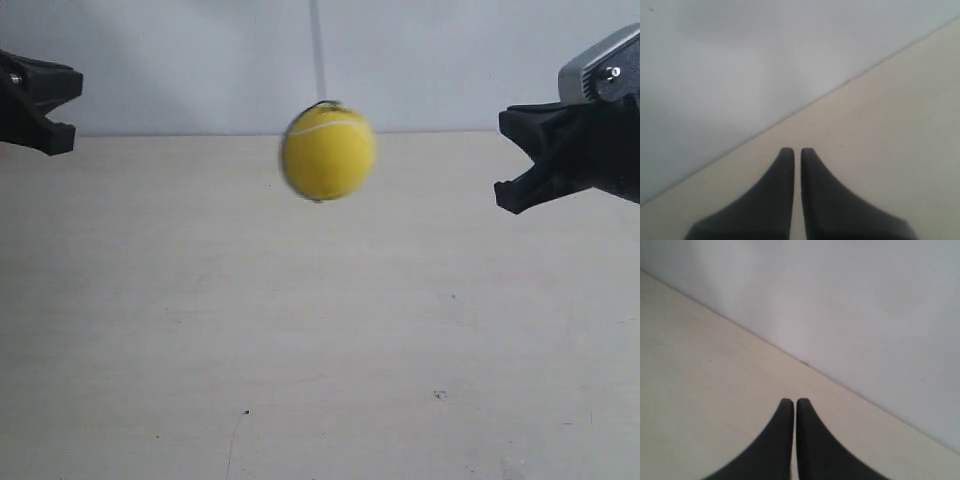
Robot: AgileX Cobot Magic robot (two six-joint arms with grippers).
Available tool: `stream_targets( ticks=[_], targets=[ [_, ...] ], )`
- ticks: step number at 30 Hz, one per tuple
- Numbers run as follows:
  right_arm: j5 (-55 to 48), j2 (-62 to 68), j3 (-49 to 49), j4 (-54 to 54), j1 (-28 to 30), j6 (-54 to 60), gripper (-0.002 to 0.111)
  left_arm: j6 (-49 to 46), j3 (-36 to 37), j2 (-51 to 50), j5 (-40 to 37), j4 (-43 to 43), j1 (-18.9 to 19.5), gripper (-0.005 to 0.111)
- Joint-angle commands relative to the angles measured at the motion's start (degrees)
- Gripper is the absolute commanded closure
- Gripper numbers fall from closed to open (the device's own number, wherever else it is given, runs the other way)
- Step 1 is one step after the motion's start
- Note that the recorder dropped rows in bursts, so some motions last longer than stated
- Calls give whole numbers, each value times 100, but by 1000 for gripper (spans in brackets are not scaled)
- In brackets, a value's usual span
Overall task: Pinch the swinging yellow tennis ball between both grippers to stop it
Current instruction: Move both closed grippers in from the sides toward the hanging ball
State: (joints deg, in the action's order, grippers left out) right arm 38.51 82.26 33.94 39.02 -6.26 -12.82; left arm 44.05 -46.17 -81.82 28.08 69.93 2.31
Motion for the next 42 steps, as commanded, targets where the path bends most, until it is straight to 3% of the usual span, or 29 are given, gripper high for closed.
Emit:
stream_targets(
  ticks=[1,6,11,14,26,29,34,42],
  targets=[
    [167,42,344,951,-7,-480,108,1177,-469,-374,775,1671,205,102],
    [275,42,677,1765,-7,-952,108,2074,-944,-712,2031,2740,786,102],
    [567,52,834,2150,-7,-1103,108,2045,-1106,-936,3334,2694,1406,102],
    [712,205,934,2274,-7,-1103,108,1960,-1157,-1062,3656,2612,1649,102],
    [674,1038,1301,2345,-7,-956,108,1701,-1216,-1345,3638,2501,1710,102],
    [778,1089,1340,2353,-7,-982,108,1630,-1229,-1521,3940,2489,1710,102],
    [1191,1107,1640,3076,-7,-1656,108,1420,-1438,-2241,4188,2407,1710,102],
    [1608,1547,2034,3388,-7,-1981,108,1304,-1584,-2451,4188,2241,1700,102]
  ],
)
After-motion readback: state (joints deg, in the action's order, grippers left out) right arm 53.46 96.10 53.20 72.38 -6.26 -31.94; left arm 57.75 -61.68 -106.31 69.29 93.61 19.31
